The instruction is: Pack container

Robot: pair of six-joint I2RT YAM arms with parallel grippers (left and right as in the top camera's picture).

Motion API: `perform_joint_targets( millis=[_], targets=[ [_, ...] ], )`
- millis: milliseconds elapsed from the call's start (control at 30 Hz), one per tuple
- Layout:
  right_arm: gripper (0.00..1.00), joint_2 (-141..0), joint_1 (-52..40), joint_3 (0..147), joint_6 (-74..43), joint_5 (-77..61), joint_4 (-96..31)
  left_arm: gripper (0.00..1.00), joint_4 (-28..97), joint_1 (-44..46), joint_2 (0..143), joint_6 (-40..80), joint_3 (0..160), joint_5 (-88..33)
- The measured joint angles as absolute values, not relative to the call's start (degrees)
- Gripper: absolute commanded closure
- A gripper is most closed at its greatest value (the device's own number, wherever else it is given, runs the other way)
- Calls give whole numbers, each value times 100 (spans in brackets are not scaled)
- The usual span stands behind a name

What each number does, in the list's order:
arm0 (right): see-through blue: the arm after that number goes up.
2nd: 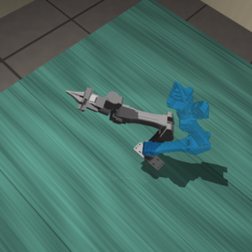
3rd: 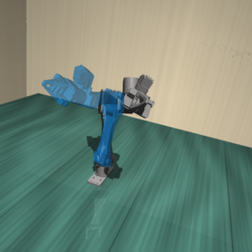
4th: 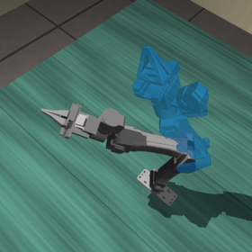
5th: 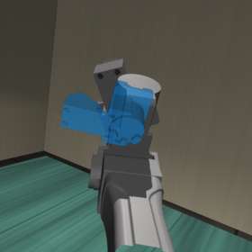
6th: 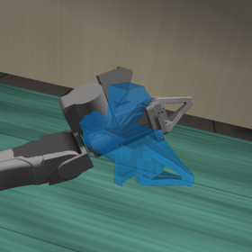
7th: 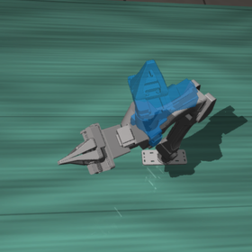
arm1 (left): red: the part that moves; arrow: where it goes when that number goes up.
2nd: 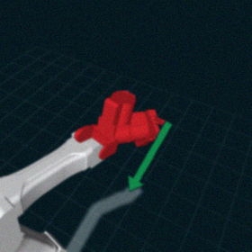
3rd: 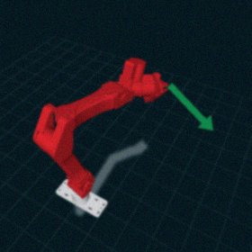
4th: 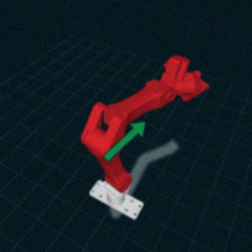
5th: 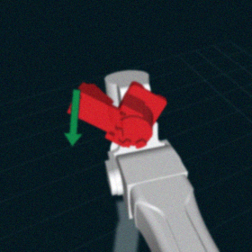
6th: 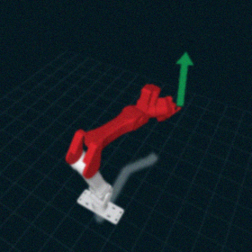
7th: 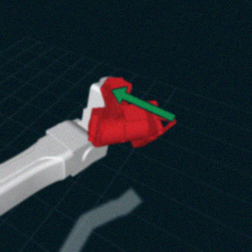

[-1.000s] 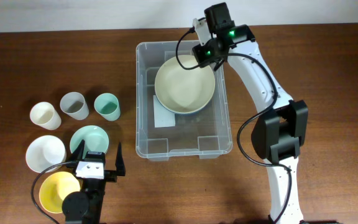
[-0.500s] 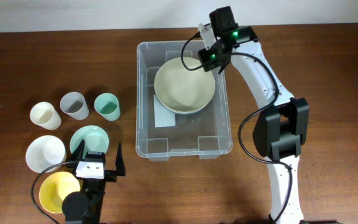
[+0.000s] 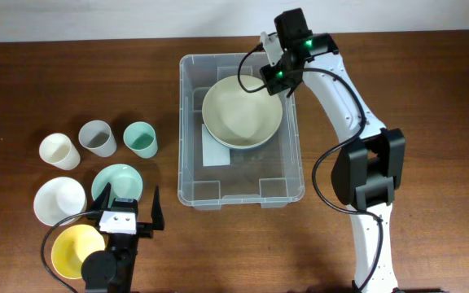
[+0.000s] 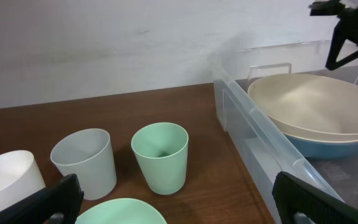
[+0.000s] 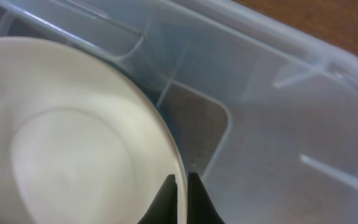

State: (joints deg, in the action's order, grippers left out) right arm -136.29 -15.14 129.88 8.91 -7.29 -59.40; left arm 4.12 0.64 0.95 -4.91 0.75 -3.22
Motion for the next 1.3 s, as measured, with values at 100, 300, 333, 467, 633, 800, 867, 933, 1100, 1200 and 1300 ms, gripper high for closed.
perform_joint_targets(
  millis=[100, 300, 333, 467, 633, 800, 867, 933, 1100, 1200, 1300],
  targets=[
    [10, -13533, -1470, 13183, 661, -637, -6176, 0, 412, 64, 95, -491, 75, -322],
    [1, -12654, -552, 13467, -519, -585, -6580, 0, 401, 64, 95, -305, 75, -322],
    [1, -12547, -296, 13506, -580, -650, -6722, 0, 412, 64, 95, -220, 75, -322],
    [1, -12401, 624, 13574, -786, -757, -7677, 0, 1205, 64, 102, 154, 414, -220],
    [1, -12411, 937, 13563, -1002, -526, -8409, 0, 2370, 64, 526, 419, 1586, 93],
    [1, -12374, 880, 13559, -1063, -263, -8768, 0, 3129, 64, 1798, 670, 3240, 261],
    [1, -12276, 827, 13555, -1072, -174, -8858, 0, 3395, 64, 2502, 762, 3844, 296],
    [1, -12110, 755, 13552, -1074, -82, -8941, 0, 3907, 64, 3310, 819, 4521, 325],
    [1, -11483, 622, 13552, -1070, 60, -9249, 0, 4792, 64, 5266, 891, 5992, 342],
    [1, -11174, 611, 13552, -1068, 91, -9522, 0, 5107, 64, 6084, 910, 6569, 344],
    [1, -10958, 611, 13408, -1063, 115, -9668, 0, 5269, 64, 6720, 910, 7011, 344]
  ],
)
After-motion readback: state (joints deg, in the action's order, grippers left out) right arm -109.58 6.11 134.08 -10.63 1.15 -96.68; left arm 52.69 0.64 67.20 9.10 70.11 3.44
